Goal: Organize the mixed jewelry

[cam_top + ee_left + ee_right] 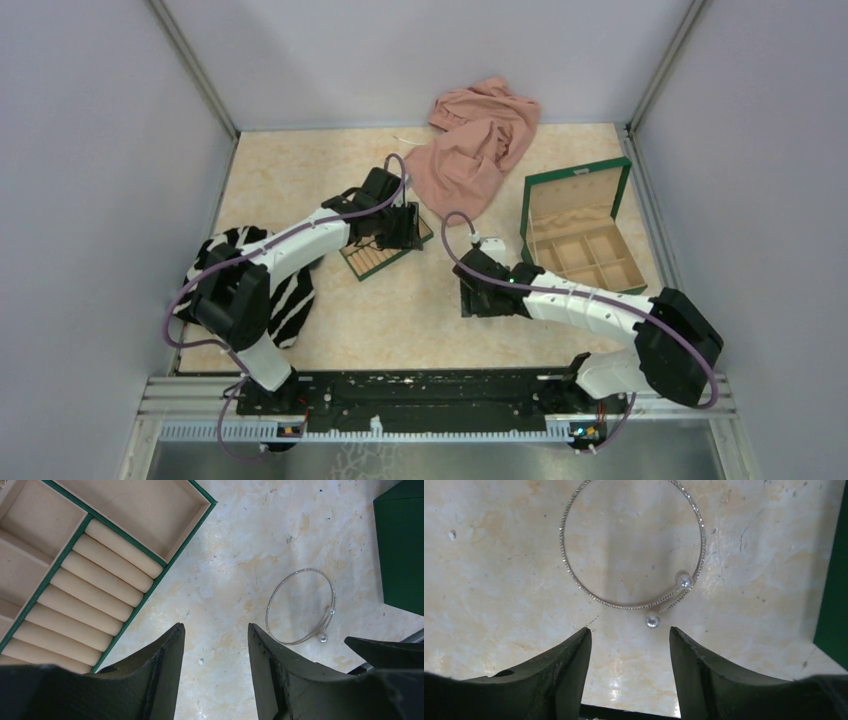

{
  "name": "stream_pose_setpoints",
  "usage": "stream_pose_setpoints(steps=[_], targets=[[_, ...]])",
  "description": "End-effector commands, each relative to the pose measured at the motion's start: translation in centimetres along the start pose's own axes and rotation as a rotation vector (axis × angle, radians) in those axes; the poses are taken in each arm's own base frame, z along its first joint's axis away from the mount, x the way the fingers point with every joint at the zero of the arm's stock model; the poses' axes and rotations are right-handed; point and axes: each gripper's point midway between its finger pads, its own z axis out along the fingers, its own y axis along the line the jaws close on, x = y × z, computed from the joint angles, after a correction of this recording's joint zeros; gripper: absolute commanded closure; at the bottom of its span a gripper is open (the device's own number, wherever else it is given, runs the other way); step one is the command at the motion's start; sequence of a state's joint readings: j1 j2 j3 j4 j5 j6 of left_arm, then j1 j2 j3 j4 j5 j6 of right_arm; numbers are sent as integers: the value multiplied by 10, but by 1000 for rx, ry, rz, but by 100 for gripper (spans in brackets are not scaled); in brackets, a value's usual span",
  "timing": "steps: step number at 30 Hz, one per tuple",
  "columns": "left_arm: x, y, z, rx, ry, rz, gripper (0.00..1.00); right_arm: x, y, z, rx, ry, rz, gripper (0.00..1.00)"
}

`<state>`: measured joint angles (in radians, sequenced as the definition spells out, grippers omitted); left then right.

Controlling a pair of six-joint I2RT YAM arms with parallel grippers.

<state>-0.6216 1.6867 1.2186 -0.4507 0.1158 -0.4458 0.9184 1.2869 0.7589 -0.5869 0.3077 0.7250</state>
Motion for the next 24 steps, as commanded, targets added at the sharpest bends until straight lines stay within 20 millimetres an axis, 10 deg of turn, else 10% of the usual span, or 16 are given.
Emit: stream_pose_setpoints(steps=[1, 18, 24], targets=[[6, -2, 4, 14, 18, -12, 44, 10, -8, 16, 43, 49, 220, 44], [10, -8, 13, 52, 48, -14, 45, 20, -17, 37, 93, 120, 202, 69], [10, -6, 14, 44, 47, -14, 45, 14, -14, 30, 49, 79, 209, 100]])
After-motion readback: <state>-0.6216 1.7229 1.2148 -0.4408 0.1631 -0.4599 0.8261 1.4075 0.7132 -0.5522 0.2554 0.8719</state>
